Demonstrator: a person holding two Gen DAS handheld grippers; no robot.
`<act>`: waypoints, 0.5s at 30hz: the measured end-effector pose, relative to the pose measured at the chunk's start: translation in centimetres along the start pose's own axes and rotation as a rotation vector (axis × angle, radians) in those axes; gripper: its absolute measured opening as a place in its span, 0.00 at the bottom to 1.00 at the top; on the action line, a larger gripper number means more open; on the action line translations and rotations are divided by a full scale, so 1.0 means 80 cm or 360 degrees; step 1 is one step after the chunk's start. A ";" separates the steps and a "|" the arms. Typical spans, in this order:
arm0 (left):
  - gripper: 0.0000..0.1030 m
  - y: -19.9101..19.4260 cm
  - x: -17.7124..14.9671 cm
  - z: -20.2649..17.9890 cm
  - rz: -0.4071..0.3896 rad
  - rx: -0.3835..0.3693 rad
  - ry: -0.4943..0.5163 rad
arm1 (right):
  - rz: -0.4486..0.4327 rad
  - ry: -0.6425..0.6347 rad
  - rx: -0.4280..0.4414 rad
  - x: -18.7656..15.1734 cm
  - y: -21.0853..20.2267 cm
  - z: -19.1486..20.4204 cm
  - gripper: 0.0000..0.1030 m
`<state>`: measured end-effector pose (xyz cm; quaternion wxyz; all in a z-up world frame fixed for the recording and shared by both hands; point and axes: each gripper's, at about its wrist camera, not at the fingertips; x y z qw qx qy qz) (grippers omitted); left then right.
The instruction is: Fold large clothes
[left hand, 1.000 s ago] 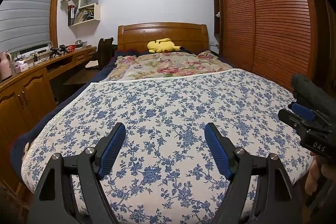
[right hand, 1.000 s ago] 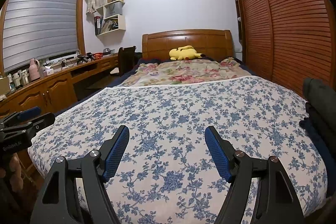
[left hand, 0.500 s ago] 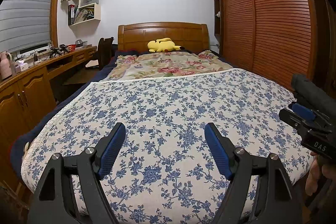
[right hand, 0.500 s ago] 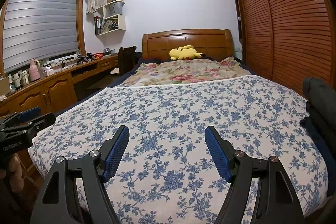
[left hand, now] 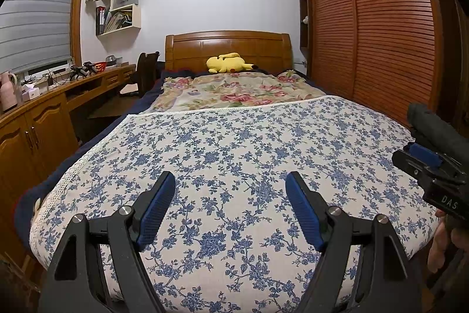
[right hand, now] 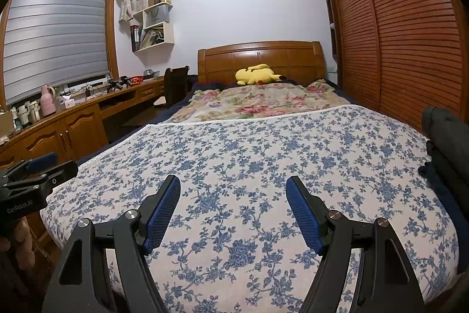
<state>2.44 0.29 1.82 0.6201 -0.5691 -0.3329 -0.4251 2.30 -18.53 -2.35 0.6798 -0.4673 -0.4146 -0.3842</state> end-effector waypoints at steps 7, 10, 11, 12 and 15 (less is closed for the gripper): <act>0.76 -0.001 0.000 0.000 -0.0002 0.0001 0.0001 | -0.0002 0.0006 0.0002 0.000 0.001 0.001 0.74; 0.76 0.000 0.000 0.001 -0.0003 0.0001 0.0001 | -0.0002 0.0007 0.0002 0.000 0.001 0.001 0.74; 0.76 0.000 0.000 0.001 -0.0002 0.0001 0.0002 | -0.0003 0.0007 0.0001 0.000 0.001 0.001 0.74; 0.76 0.000 -0.001 0.001 -0.0002 0.0002 0.0003 | -0.0002 0.0007 0.0000 0.000 0.001 0.001 0.74; 0.76 0.000 0.000 0.000 -0.0003 0.0000 0.0000 | -0.0001 0.0010 0.0001 0.000 0.001 0.000 0.74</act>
Point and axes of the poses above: each gripper's, at about its wrist camera, not at the fingertips, and y roughly the way its jaws point, z to its left, x to its top, and after that the axes turned 9 degrees about y, right-handed
